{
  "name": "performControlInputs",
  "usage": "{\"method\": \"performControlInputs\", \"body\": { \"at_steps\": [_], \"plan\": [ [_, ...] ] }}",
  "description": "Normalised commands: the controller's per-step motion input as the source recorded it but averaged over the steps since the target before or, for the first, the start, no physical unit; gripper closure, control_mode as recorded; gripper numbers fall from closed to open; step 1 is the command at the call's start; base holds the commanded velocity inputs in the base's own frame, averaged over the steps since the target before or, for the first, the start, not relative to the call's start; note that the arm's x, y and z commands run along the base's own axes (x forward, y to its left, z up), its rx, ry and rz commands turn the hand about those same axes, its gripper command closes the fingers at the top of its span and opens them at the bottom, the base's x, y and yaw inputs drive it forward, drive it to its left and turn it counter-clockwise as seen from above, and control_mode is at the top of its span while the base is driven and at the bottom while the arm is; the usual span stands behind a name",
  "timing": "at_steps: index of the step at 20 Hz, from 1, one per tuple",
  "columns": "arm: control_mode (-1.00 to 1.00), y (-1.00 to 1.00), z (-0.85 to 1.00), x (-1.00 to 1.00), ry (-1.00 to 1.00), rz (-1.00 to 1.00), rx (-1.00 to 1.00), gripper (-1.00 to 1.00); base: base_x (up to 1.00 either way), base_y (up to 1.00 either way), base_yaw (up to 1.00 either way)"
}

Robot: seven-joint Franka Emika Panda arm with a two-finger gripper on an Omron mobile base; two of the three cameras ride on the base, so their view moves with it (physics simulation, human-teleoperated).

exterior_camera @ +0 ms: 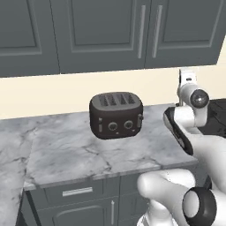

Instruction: Pick the apple from the counter and place it in the cabinet. Then close the cabinet.

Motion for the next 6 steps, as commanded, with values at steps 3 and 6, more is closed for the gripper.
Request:
{"method": "performControlInputs", "body": {
  "at_steps": [3, 6],
  "plan": [
    [-1.0, 0.49, 0.41, -1.0, 0.51, 0.0, 0.13, -1.0, 0.0, 0.0, 0.0],
    [-1.0, 0.38, 0.32, -1.0, 0.52, 0.01, 0.17, -1.0, 0.0, 0.0, 0.0]
  ]
}}
